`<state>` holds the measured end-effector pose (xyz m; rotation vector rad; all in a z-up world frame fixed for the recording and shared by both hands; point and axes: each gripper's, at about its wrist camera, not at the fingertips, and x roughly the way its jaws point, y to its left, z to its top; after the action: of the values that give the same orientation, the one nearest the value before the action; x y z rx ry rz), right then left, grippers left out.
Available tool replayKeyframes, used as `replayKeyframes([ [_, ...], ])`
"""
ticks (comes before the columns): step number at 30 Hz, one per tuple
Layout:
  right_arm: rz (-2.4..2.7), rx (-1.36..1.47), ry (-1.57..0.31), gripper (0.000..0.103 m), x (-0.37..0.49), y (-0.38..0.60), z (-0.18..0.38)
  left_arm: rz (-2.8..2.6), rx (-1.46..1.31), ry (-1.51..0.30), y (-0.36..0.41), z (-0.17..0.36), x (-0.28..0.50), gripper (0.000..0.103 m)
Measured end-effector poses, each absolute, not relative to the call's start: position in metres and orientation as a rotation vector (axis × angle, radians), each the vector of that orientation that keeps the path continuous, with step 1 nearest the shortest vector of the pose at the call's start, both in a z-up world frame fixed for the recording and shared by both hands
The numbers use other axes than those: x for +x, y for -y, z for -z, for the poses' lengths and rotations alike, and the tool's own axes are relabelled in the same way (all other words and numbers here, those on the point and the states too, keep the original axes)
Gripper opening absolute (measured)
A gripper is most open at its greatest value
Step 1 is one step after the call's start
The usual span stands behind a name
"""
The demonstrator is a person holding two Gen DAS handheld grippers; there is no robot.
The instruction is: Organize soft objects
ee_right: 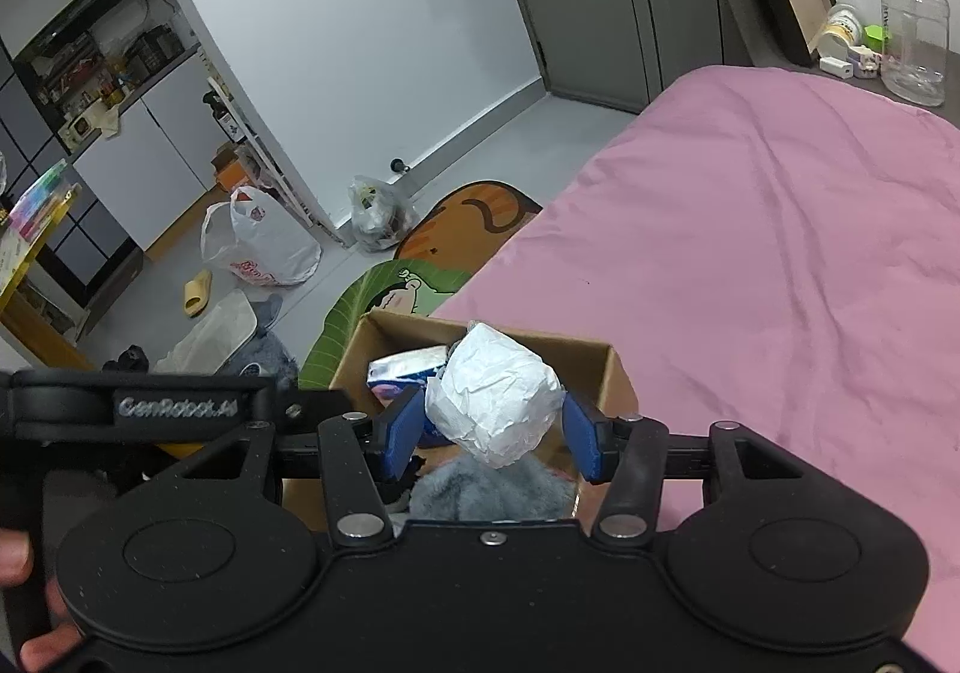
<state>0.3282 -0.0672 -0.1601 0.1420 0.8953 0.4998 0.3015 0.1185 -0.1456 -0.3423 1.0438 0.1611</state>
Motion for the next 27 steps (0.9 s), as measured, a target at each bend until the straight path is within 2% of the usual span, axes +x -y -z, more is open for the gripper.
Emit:
replayKeyframes([
  [4, -0.478, 0.131, -0.924, 0.059, 0.336, 0.065, 0.164, -0.158, -0.350, -1.037, -0.123, 0.140, 0.295, 0.072],
  [8, -0.462, 0.147, -0.907, 0.072, 0.326, 0.072, 0.156, -0.162, -0.338, -1.025, -0.123, 0.133, 0.290, 0.072],
  [12, -0.443, 0.155, -0.900, 0.073, 0.318, 0.081, 0.145, -0.156, -0.358, -1.029, -0.123, 0.128, 0.285, 0.072],
  [17, -0.421, 0.169, -0.878, 0.079, 0.309, 0.093, 0.130, -0.154, -0.331, -1.017, -0.116, 0.117, 0.274, 0.074],
  [27, -0.392, 0.201, -0.868, 0.086, 0.283, 0.114, 0.109, -0.137, -0.295, -1.003, -0.105, 0.093, 0.248, 0.088],
])
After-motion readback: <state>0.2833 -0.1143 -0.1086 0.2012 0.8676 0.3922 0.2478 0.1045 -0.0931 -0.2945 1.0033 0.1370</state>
